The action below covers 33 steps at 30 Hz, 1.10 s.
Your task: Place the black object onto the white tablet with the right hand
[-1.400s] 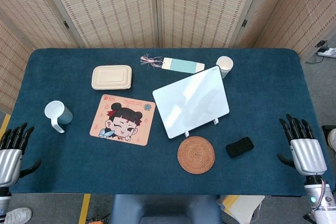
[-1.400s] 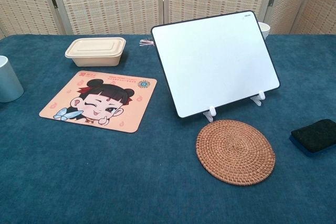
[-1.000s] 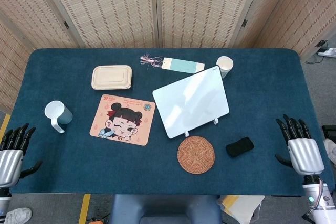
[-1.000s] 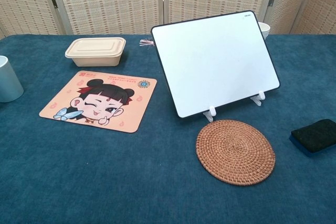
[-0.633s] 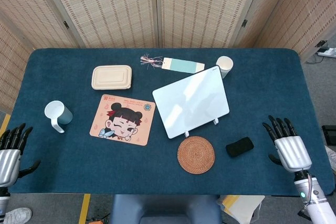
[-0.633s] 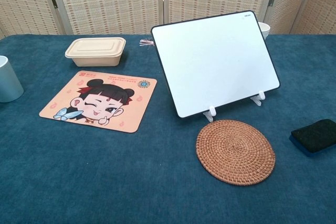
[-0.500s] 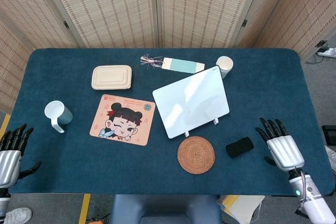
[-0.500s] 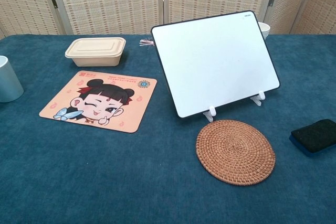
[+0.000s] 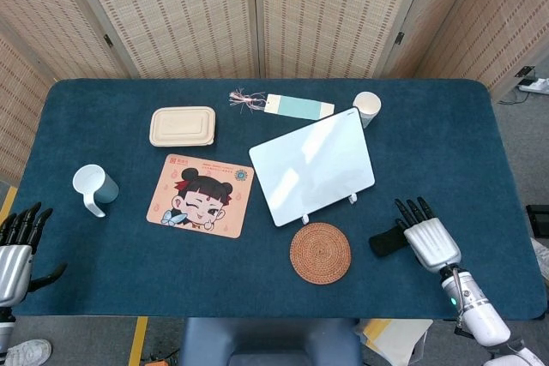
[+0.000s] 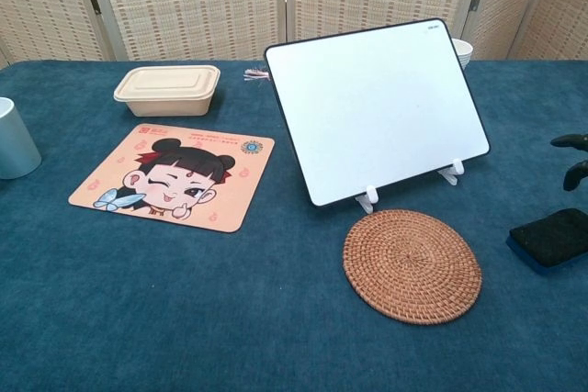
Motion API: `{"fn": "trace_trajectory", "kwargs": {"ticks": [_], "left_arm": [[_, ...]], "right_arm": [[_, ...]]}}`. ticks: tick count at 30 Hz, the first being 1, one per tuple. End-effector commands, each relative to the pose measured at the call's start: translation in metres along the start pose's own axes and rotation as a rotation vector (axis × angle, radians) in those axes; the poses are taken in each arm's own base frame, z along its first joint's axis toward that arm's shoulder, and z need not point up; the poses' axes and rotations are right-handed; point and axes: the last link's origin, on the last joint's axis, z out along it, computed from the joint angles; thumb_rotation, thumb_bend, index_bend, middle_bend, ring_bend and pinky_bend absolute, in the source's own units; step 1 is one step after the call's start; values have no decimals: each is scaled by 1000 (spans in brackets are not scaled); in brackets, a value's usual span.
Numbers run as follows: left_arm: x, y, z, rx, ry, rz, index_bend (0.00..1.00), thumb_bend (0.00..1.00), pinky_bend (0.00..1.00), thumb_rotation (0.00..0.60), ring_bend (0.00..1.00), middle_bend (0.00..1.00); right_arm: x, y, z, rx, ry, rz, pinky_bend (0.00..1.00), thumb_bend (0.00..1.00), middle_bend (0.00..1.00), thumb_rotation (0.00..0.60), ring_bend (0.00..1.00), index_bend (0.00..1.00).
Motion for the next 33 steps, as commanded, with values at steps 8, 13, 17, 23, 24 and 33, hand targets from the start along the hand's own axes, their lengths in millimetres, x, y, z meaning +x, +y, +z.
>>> {"fn": "trace_trajectory", "kwargs": {"ticks": [8,13,17,23,24,33], "left_arm": [[1,-1,-1,0,-3,-6,0,241,0,600,0,0],[1,-1,-2,-2,-2,-7,0,241,0,600,0,0],[1,-2,-2,-2,-2,-7,0,242,0,600,0,0],[1,-2,-1,0,2,-1,0,241,0,600,0,0],[1,-2,-1,2,2,0,0,241,0,600,0,0],[2,-2,-1,3,5,-7,0,241,0,600,0,0]], "right_arm": [[-8,-15,24,22,-31,-23,0,187,0,600,0,249],[-10,-20,29,27,-36,-32,0,187,0,600,0,297],[-12,-21,35,17,-35,-37,0,188,0,600,0,378],[-13,-20,42,-11,-9,-34,8,187,0,600,26,502],[-13,-20,43,-15,-6,-34,8,187,1,600,30,520],[18,-13,40,-56,201,73,8,188,41,600,65,564]]}}
